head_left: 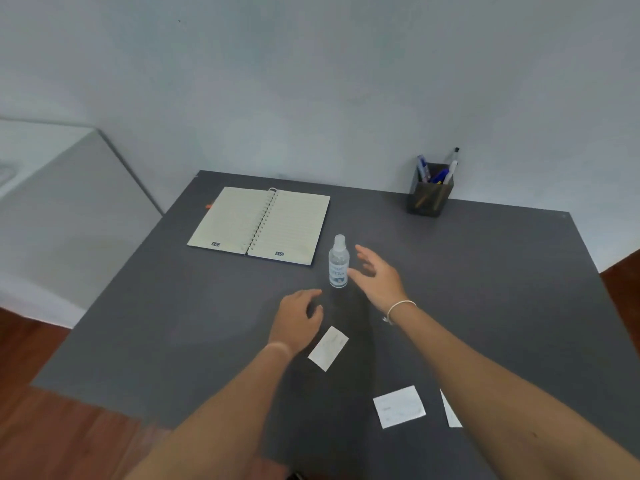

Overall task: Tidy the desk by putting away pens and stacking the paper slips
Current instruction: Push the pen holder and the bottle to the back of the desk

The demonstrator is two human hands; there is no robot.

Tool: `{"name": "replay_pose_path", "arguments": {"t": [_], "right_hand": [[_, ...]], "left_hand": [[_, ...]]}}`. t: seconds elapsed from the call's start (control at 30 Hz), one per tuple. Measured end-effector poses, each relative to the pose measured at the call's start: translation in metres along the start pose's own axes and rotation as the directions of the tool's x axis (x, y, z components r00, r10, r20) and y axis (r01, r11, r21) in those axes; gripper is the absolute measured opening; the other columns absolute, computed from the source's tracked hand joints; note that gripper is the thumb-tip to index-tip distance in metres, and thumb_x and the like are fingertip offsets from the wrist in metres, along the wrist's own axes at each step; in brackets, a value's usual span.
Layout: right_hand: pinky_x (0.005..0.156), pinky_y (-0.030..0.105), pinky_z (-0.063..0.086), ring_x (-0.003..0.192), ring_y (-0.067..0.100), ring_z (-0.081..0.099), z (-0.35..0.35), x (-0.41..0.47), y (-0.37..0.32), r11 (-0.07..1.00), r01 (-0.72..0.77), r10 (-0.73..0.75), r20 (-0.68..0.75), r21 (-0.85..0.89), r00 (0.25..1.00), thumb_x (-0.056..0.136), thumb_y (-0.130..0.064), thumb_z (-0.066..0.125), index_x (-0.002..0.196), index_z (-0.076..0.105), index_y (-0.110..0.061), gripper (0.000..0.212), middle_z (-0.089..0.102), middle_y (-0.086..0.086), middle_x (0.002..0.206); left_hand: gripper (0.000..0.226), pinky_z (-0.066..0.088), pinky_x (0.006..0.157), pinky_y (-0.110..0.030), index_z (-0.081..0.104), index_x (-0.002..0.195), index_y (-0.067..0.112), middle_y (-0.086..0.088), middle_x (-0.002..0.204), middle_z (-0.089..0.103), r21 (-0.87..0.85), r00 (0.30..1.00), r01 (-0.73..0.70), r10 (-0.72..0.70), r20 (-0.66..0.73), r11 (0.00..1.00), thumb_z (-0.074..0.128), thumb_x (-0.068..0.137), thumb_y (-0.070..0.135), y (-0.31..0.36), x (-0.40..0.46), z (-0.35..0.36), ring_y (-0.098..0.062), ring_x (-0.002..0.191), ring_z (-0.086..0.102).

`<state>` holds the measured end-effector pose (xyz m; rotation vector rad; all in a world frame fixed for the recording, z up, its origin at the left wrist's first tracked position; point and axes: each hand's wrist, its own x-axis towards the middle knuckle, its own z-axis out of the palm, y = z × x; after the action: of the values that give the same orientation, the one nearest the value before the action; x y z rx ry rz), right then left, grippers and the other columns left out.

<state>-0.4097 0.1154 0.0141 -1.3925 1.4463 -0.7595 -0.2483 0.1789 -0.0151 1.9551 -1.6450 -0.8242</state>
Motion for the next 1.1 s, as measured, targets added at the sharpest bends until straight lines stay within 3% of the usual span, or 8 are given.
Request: {"name": "replay_pose_path", "arguments": {"t": [0.2,0.37,0.5,0.77,1.1], "right_hand": [[0.107,0.037,0.040,0.126,0.017,0.048,0.015,0.010,-0.012,0.999,0.026,-0.027,-0.024,-0.033,0.999,0.084,-0.025,0.066,0.137,0.043,-0.026,0.058,0.050,-0.001,0.141],[0.091,0.025,0.043,0.106,0.015,0.055,0.025,0.016,-0.016,0.999,0.034,-0.034,-0.056,-0.008,0.998,0.085,-0.020,0.065,0.124,0.055,-0.018,0.041,0.061,0.002,0.123],[0.089,0.027,0.048,0.098,0.017,0.059,0.031,0.016,-0.017,0.999,0.031,-0.029,-0.076,0.023,0.997,0.084,-0.018,0.066,0.118,0.058,-0.016,0.035,0.063,0.001,0.109],[0.081,0.024,0.046,0.094,0.017,0.061,0.018,0.020,-0.016,0.998,0.021,-0.015,-0.121,0.052,0.993,0.084,-0.020,0.066,0.113,0.060,-0.016,0.030,0.064,0.000,0.103],[0.079,0.024,0.044,0.091,0.016,0.059,-0.063,0.034,-0.009,0.998,0.018,-0.003,-0.227,0.065,0.974,0.085,-0.020,0.065,0.114,0.059,-0.013,0.031,0.062,0.001,0.101]], "left_hand": [[0.048,0.020,0.116,-0.032,0.043,0.138,0.022,-0.005,0.152,0.035,0.285,0.994,-0.099,0.082,0.073,0.953,0.049,0.091,0.026,-0.026,0.006,-0.005,-0.025,0.140,0.029],[0.049,0.016,0.118,-0.033,0.036,0.142,0.026,-0.001,0.156,0.025,0.376,0.988,-0.122,0.077,0.131,0.918,0.043,0.094,0.034,-0.041,0.011,-0.004,-0.023,0.145,0.020],[0.048,0.018,0.117,-0.033,0.038,0.140,0.028,0.000,0.156,0.026,0.398,0.986,-0.148,0.102,0.134,0.906,0.041,0.094,0.037,-0.046,0.012,-0.005,-0.021,0.144,0.022],[0.042,0.028,0.112,-0.034,0.049,0.133,0.025,-0.001,0.149,0.039,0.392,0.987,-0.150,0.113,0.116,0.908,0.045,0.092,0.034,-0.041,0.019,-0.008,-0.021,0.137,0.034],[0.043,0.028,0.112,-0.033,0.049,0.133,0.023,-0.002,0.148,0.040,0.357,0.971,-0.222,0.175,0.160,0.907,0.048,0.091,0.031,0.016,0.054,0.016,-0.022,0.135,0.036]]}}
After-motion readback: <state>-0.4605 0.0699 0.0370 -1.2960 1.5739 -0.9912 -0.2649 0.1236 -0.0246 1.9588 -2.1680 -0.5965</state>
